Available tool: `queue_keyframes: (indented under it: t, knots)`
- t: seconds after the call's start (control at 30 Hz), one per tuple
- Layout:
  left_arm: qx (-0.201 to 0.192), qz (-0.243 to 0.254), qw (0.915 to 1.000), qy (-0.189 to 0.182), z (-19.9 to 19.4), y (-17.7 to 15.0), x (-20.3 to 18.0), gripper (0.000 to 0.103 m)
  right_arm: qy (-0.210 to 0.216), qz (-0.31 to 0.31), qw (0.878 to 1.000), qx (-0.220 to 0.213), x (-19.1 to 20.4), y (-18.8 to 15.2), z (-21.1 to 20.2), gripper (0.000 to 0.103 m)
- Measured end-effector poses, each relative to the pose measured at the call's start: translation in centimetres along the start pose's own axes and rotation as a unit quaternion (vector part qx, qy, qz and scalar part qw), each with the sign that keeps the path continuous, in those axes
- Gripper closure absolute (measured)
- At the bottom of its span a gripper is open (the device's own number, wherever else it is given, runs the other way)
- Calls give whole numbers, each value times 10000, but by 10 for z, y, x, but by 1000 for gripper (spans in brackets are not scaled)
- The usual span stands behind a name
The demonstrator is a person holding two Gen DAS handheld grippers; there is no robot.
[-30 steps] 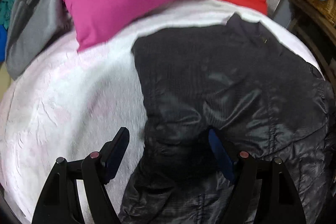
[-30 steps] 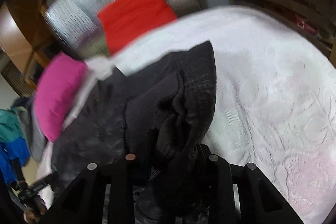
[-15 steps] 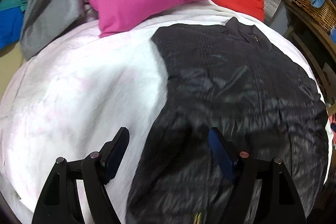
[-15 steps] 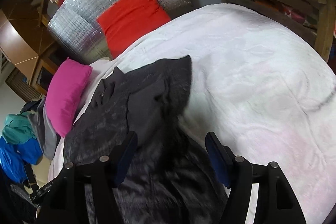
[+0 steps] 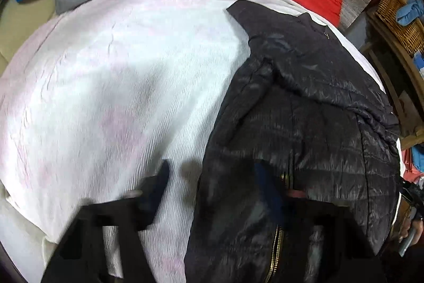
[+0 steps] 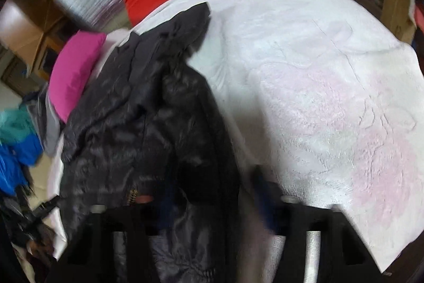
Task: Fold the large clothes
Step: 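Grasp the jacket hem with both tools and lift it toward the collar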
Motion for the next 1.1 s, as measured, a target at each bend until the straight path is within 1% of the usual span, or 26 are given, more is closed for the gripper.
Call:
queue_keyframes:
  t: [0.07, 0.1, 0.13, 0.17, 0.23, 0.27, 0.37, 0.4, 0.47, 0.53, 0.6, 0.63, 0.67, 0.7, 0.77, 0.8, 0.83, 0.87, 0.9, 0.93, 0.97, 1.0, 1.03, 1.07, 1.1]
  knots:
    - [23, -68, 9999, -112, 0, -10, 3, 63, 11, -165, 9998, -79, 10, -1, -3, 83]
    - [20, -107, 9998, -142, 0, -15, 4, 66, -106, -300, 9992, -229, 17, -1, -8, 85]
    - [7, -110, 9998, -167, 0, -19, 4, 71, -138, -406, 9985, -350, 23, -1, -12, 86]
    - [-45, -98, 9998, -178, -1, -22, 4, 72, -86, -509, 9975, -489, 29, -1, -18, 86]
    - [-126, -68, 9998, -142, -3, -26, 3, 72, -26, -602, 9966, -557, 36, -2, -22, 86]
    - [-130, -59, 9998, -134, -2, -27, 3, 72, -89, -596, 9969, -514, 36, -3, -19, 86]
    - [15, -110, 9997, -214, 5, -26, 4, 69, -205, -369, 9990, -117, 24, -3, -5, 86]
    - [-9, -118, 9997, -227, 3, -26, 5, 69, -149, -289, 9994, -106, 21, -2, -7, 83]
    - [-104, -59, 9995, -276, -1, -27, 3, 69, 79, -137, 9997, -170, 18, 0, -14, 83]
    - [-236, 73, 9993, -273, -7, -26, -2, 70, 318, 115, 9993, -178, 12, 2, -19, 76]
    - [-176, 118, 9995, -220, -4, -24, -7, 70, 443, 344, 9983, -166, 7, 4, -20, 51]
    - [-97, 88, 9997, -207, -1, -24, -7, 67, 421, 419, 9981, -154, 6, 5, -18, 45]
    - [4, 50, 9997, -235, 3, -23, -7, 57, 383, 476, 9980, -130, 7, 7, -15, 33]
    - [108, 17, 9994, -326, 6, -22, -8, 55, 403, 470, 9980, -87, 8, 9, -12, 31]
    - [43, 89, 9994, -326, 6, -21, -12, 56, 439, 336, 9985, 38, 13, 9, -4, 31]
    - [1, 182, 9993, -312, 5, -22, -14, 56, 335, 236, 9991, 90, 15, 8, 0, 34]
    - [-56, 251, 9993, -282, 4, -23, -16, 68, 165, 50, 9997, 179, 18, 5, 5, 39]
    - [-86, 273, 9993, -251, 4, -23, -17, 81, 38, -130, 9997, 184, 22, 4, 8, 70]
    - [-149, 285, 9992, -235, 2, -23, -17, 85, -63, -288, 9995, 136, 26, 3, 7, 84]
    - [-193, 273, 9991, -261, 1, -23, -16, 90, -97, -437, 9990, 14, 29, 1, 1, 85]
    - [-286, 243, 9987, -350, -3, -23, -15, 93, -77, -551, 9983, -152, 32, 0, -6, 89]
    - [-389, 208, 9981, -424, -8, -22, -14, 93, 0, -616, 9975, -353, 35, 0, -16, 89]
    - [-475, 204, 9975, -473, -12, -23, -13, 93, 193, -611, 9960, -623, 36, 0, -30, 89]
    - [-588, 234, 9967, -513, -17, -24, -13, 93, 315, -561, 9951, -745, 34, 1, -37, 89]
    - [-672, 273, 9961, -492, -21, -25, -13, 93, 405, -484, 9952, -751, 31, 1, -40, 89]
Point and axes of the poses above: each gripper's, at about its wrist camera, not at the fingertips, and z roughly the way its jaws point, x to its left, y to its top, the point moved 3 cm from there along z, roughly the way its jaws point, and after that the axes turned 5 degrees about x, right-handed, at the moved point
